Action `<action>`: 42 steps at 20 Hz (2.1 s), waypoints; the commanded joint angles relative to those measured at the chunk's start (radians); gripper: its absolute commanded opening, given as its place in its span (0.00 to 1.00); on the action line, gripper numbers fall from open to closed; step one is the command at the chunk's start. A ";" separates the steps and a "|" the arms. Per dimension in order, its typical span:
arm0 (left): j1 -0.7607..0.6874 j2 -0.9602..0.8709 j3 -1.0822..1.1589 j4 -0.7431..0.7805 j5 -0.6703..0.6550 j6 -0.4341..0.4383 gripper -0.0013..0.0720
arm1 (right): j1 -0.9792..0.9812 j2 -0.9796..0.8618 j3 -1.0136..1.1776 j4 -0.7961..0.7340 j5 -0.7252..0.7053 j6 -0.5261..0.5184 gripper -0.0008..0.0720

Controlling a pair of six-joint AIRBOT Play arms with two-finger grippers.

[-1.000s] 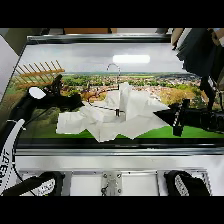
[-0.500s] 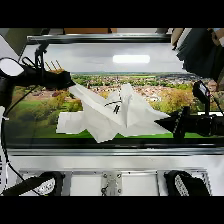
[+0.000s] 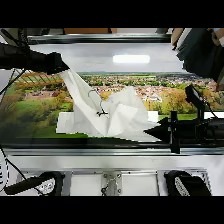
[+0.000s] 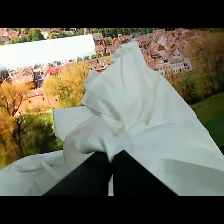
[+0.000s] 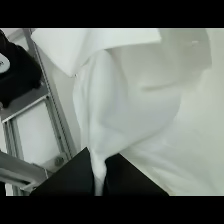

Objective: Fold the clothes and pants, and hang the long-sleeved shirts on hangers.

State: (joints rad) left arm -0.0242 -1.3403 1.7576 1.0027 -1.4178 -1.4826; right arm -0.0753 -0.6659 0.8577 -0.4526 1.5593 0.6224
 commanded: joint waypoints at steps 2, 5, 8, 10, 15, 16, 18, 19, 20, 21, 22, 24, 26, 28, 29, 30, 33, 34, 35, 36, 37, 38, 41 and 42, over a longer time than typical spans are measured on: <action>0.001 -0.030 0.040 -0.011 -0.090 0.001 0.03 | 0.015 0.000 0.001 0.156 -0.080 0.003 0.02; 0.001 -0.030 0.040 -0.043 -0.097 0.001 0.03 | 0.015 -0.002 0.001 0.229 -0.119 0.003 0.02; 0.001 -0.030 0.040 -0.135 -0.050 0.001 0.72 | 0.015 -0.005 0.001 0.296 -0.123 0.003 0.02; 0.001 -0.030 0.040 -0.175 0.013 -0.001 0.80 | 0.015 -0.008 0.001 0.311 -0.123 0.003 0.02; 0.005 -0.030 0.124 -0.235 0.095 -0.002 0.80 | 0.014 -0.006 0.002 0.326 -0.219 0.003 0.02; 0.005 -0.030 0.170 -0.235 0.102 -0.002 0.80 | 0.014 -0.007 0.002 0.326 -0.262 0.003 0.02; 0.008 -0.030 0.266 -0.234 0.121 -0.002 0.80 | 0.013 -0.006 0.003 0.326 -0.367 0.003 0.02; 0.016 -0.030 0.305 -0.235 0.121 -0.002 0.80 | 0.011 -0.006 0.003 0.325 -0.420 0.003 0.02; 0.029 -0.028 0.336 -0.235 0.118 -0.003 0.80 | 0.004 -0.005 0.008 0.312 -0.477 0.003 0.02; 0.043 -0.017 0.338 -0.235 0.120 -0.003 0.80 | -0.011 -0.005 0.022 0.282 -0.520 0.003 0.02; 0.061 0.005 0.311 -0.235 0.124 -0.003 0.80 | -0.034 -0.005 0.045 0.230 -0.563 0.003 0.02; 0.099 0.063 0.204 -0.234 0.136 -0.002 0.79 | -0.098 -0.003 0.109 0.105 -0.619 0.016 0.02; 0.124 0.114 0.105 -0.234 0.136 -0.001 0.80 | -0.183 0.004 0.169 -0.021 -0.681 0.065 0.02; 0.130 0.156 0.018 -0.233 0.140 0.014 0.80 | -0.283 0.024 0.205 -0.134 -0.748 0.117 0.02; 0.130 0.175 -0.022 -0.234 0.147 0.026 0.79 | -0.335 0.038 0.214 -0.186 -0.778 0.148 0.02; 0.130 0.195 -0.063 -0.234 0.159 0.039 0.79 | -0.393 0.059 0.215 -0.238 -0.805 0.185 0.02; 0.130 0.241 -0.169 -0.234 0.202 0.055 0.79 | -0.558 0.126 0.215 -0.423 -0.830 0.312 0.02; 0.130 0.253 -0.198 -0.234 0.216 0.056 0.80 | -0.610 0.149 0.215 -0.502 -0.830 0.357 0.02; 0.130 0.261 -0.219 -0.234 0.224 0.060 0.79 | -0.653 0.171 0.215 -0.594 -0.830 0.409 0.02; 0.130 0.266 -0.235 -0.234 0.225 0.064 0.79 | -0.687 0.190 0.215 -0.692 -0.830 0.476 0.02; 0.130 0.266 -0.241 -0.235 0.221 0.064 0.79 | -0.714 0.205 0.215 -0.805 -0.830 0.575 0.02; 0.130 0.264 -0.241 -0.234 0.216 0.065 0.80 | -0.731 0.213 0.215 -0.904 -0.831 0.666 0.02; 0.130 0.264 -0.241 -0.235 0.217 0.065 0.80 | -0.751 0.209 0.221 -1.067 -0.883 0.774 0.02; 0.130 0.264 -0.241 -0.235 0.217 0.066 0.80 | -0.752 0.198 0.232 -1.081 -0.927 0.774 0.02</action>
State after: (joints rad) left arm 0.1043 -1.0801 1.5269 0.7681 -1.2034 -1.4208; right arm -0.7956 -0.4683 1.0771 -1.3434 0.7128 1.2709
